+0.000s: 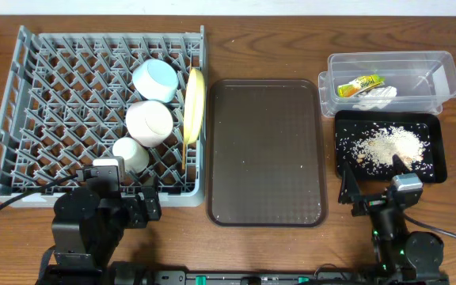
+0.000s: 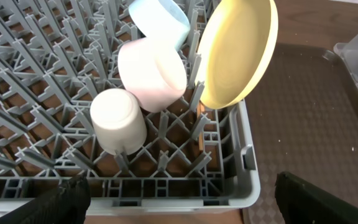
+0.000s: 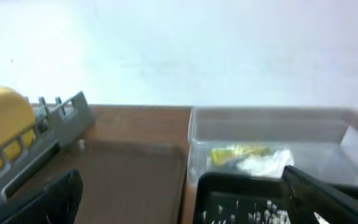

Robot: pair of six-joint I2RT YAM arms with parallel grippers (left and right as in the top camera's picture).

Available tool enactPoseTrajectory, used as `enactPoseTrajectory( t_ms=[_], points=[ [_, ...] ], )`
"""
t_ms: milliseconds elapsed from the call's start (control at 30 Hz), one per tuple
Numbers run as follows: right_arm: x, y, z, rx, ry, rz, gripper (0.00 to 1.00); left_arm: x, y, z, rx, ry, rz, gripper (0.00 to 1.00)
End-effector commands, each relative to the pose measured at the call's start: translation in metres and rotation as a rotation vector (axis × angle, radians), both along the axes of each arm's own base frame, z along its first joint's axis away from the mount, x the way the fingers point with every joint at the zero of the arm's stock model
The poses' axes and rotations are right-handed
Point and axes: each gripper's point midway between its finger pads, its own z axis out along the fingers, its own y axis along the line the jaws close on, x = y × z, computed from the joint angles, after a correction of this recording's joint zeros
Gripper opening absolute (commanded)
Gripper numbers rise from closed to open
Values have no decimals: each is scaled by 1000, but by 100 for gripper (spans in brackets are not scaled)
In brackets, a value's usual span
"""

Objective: Sort waste into correct bins and load items into the dishwasher rack

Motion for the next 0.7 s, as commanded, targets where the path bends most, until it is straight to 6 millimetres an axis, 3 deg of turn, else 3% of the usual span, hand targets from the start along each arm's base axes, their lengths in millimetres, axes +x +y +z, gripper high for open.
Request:
enactPoseTrajectory(
  t_ms=[0, 133, 267, 667],
  points=[
    [5, 2, -11, -69, -30, 6, 99, 0, -2, 0, -8, -3, -6, 96],
    [9, 0, -29, -93, -19, -8, 99, 0, -2, 0, -8, -3, -6, 96],
    [11, 1, -59, -101, 67, -11, 99, 0, -2, 0, -8, -3, -6, 96],
    [11, 1, -60, -103, 75, -16, 99, 0, -2, 0, -8, -3, -6, 96]
  ],
)
